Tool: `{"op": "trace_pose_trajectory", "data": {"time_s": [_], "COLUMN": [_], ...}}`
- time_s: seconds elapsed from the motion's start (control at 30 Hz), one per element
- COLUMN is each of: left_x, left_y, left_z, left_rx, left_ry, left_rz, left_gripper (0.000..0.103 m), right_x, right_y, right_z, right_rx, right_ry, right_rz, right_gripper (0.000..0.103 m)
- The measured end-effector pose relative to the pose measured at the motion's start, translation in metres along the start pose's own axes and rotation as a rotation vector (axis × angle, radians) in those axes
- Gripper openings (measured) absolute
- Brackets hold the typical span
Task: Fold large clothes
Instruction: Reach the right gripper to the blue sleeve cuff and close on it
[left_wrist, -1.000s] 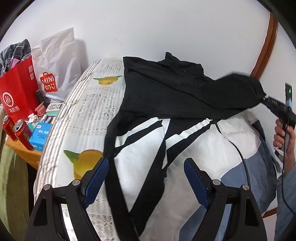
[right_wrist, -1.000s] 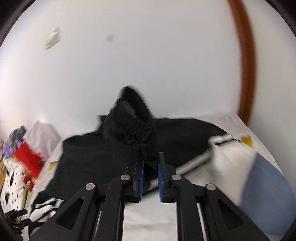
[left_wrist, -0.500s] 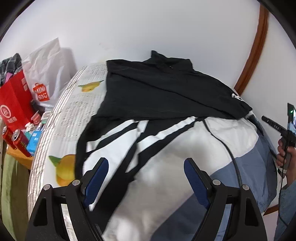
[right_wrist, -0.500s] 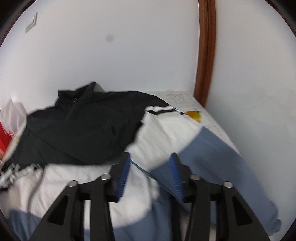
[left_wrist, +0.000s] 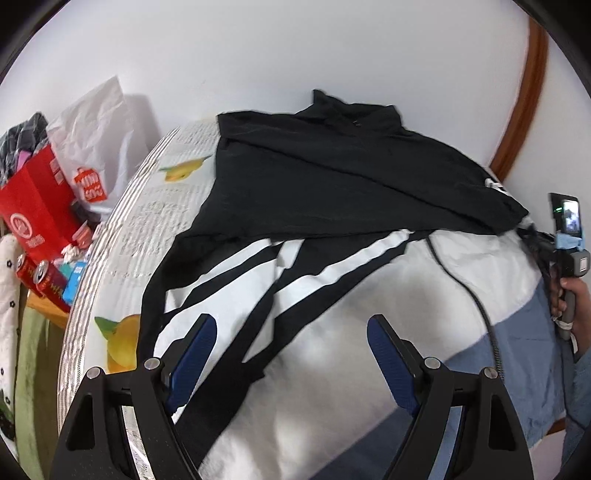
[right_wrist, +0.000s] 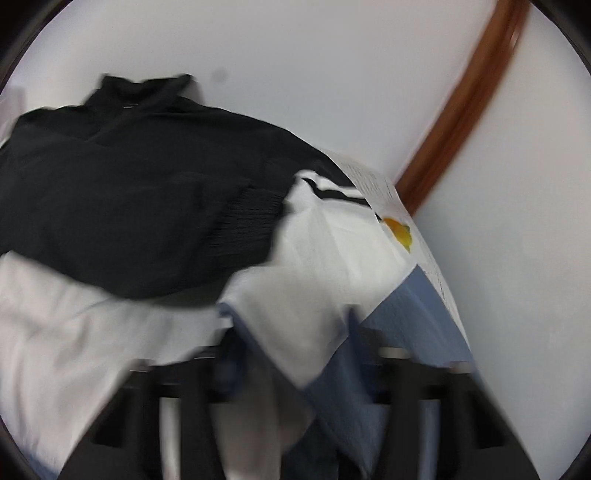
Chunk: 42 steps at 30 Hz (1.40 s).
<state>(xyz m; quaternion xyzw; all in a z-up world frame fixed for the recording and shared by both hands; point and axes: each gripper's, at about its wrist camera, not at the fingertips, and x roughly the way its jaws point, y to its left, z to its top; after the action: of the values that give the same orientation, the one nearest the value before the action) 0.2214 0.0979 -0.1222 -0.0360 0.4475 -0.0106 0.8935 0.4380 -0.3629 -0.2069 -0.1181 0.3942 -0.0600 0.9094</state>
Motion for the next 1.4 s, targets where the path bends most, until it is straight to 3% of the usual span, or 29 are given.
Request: {"op": "trace_pose_trajectory", "data": {"time_s": [0.1,0.13,0.3,0.37,0.4,0.47,0.6,0.73,0.93,1.1,1.2,1.23,1.27,1.3,1.33,1.4], "left_x": [0.007,0.009,0.01,0.007,0.005,0.0,-0.012,-0.026,-0.036,-0.039,-0.043,-0.044,-0.045,-0.046,-0.047,-0.049], "left_y": [0.006,0.007,0.008,0.007,0.007,0.007,0.007,0.004,0.006,0.008,0.011,0.014,0.016,0.018,0.022,0.027], "left_z": [-0.001,-0.001,-0.001,-0.001,-0.001,-0.002,-0.005,-0.01,-0.015,-0.019,-0.023,-0.024,-0.025,-0.025,-0.026,-0.028], "left_rx": [-0.018,-0.019,-0.015,-0.013,-0.011,-0.009,-0.005,0.007,0.01,0.014,0.013,0.007,0.003,-0.003,-0.011,-0.019], "left_ry": [0.021,0.027,0.031,0.028,0.024,0.015,-0.006,-0.02,-0.03,-0.028,-0.031,-0.034,-0.034,-0.034,-0.034,-0.04], "left_rz": [0.0,0.002,-0.004,-0.011,-0.013,-0.014,-0.019,-0.028,-0.012,0.017,0.04,0.051,0.055,0.057,0.061,0.077], "left_gripper": [0.082,0.082,0.082,0.082,0.082,0.082,0.082,0.082,0.082,0.082,0.082,0.082,0.082,0.082,0.082,0.082], "right_x": [0.004,0.003,-0.011,-0.028,-0.037,-0.059,-0.086,-0.109,-0.105,-0.092,-0.087,-0.087,-0.086,-0.086,-0.086,-0.093], "right_y": [-0.045,-0.058,-0.08,-0.079,-0.078,-0.081,-0.106,-0.135,-0.157,-0.169,-0.176,-0.177,-0.177,-0.176,-0.176,-0.177], "right_z": [-0.002,-0.003,-0.014,-0.022,-0.028,-0.045,-0.084,-0.129,-0.177,-0.192,-0.193,-0.193,-0.19,-0.188,-0.185,-0.178], "right_rx": [0.221,0.268,0.302,0.269,0.254,0.239,0.226,0.193,0.158,0.196,0.226,0.227,0.224,0.219,0.214,0.227], "right_ry": [-0.017,-0.025,-0.037,-0.047,-0.057,-0.08,-0.081,-0.046,0.049,0.083,0.07,0.066,0.068,0.073,0.077,0.041], "right_rz": [0.155,0.167,0.21,0.208,0.202,0.182,0.106,0.043,-0.038,-0.111,-0.104,-0.092,-0.082,-0.079,-0.091,-0.115], "right_gripper": [0.016,0.017,0.023,0.031,0.035,0.052,0.059,0.08,0.08,0.08,0.072,0.055,0.025,0.01,0.005,0.005]}}
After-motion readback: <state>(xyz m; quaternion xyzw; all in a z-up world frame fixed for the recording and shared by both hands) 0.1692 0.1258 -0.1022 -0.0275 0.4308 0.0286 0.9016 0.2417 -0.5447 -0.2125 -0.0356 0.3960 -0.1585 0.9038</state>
